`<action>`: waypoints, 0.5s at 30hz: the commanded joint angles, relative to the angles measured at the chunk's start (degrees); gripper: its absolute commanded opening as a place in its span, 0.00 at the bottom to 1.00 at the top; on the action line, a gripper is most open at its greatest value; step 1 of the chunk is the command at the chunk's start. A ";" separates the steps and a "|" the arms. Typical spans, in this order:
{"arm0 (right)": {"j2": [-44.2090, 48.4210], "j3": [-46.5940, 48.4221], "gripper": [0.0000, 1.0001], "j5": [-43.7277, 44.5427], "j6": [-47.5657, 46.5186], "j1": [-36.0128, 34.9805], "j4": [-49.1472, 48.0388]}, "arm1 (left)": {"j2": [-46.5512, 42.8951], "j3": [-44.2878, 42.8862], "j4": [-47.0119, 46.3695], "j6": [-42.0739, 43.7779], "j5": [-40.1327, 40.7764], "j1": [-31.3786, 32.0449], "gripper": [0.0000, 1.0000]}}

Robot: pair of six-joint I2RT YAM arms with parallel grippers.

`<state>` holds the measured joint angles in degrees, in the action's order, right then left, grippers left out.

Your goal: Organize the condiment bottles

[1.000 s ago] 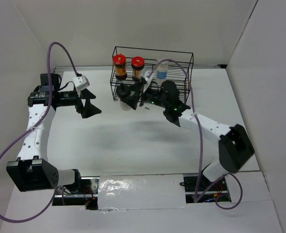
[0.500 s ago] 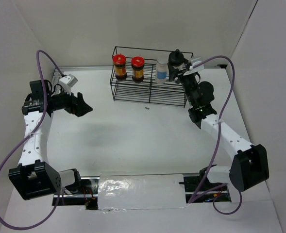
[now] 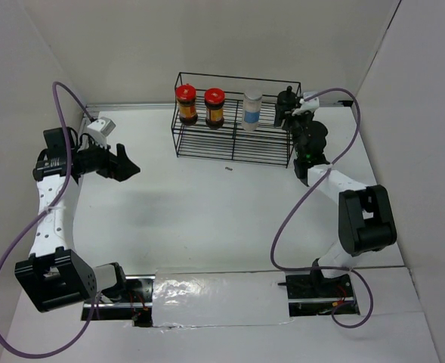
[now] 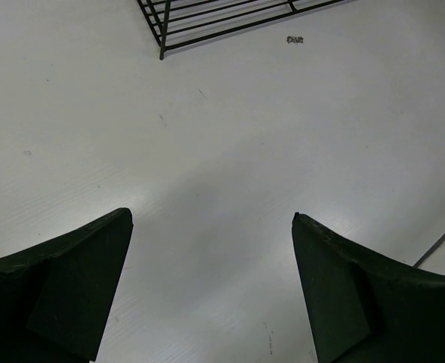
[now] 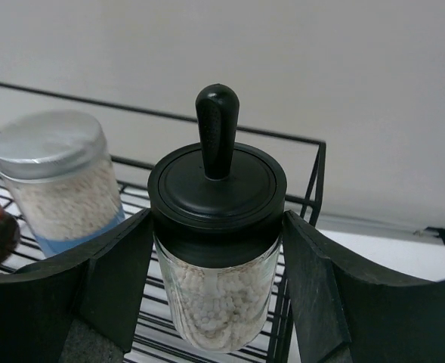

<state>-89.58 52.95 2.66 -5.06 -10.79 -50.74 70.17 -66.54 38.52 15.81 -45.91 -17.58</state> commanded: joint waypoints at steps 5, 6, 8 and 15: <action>-4.63 5.06 0.00 -3.97 2.77 1.21 -10.25 | -0.56 0.01 -1.52 -1.49 -1.63 -1.75 0.99; -5.25 5.06 0.00 -3.89 2.60 1.21 -10.78 | -0.48 0.01 -1.52 -1.49 -1.90 -1.84 0.99; -6.74 5.93 0.00 -3.89 1.99 1.21 -10.52 | -0.21 -0.25 -1.17 -1.23 -2.77 -2.10 0.99; -11.23 7.61 0.00 -6.17 -0.13 1.73 -10.26 | 0.14 -0.52 -0.64 -0.61 -5.59 -2.80 0.99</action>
<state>-100.25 56.84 -2.22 -4.38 -9.69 -52.53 70.28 -66.46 38.50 15.90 -48.29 -19.75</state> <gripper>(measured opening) 0.712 0.993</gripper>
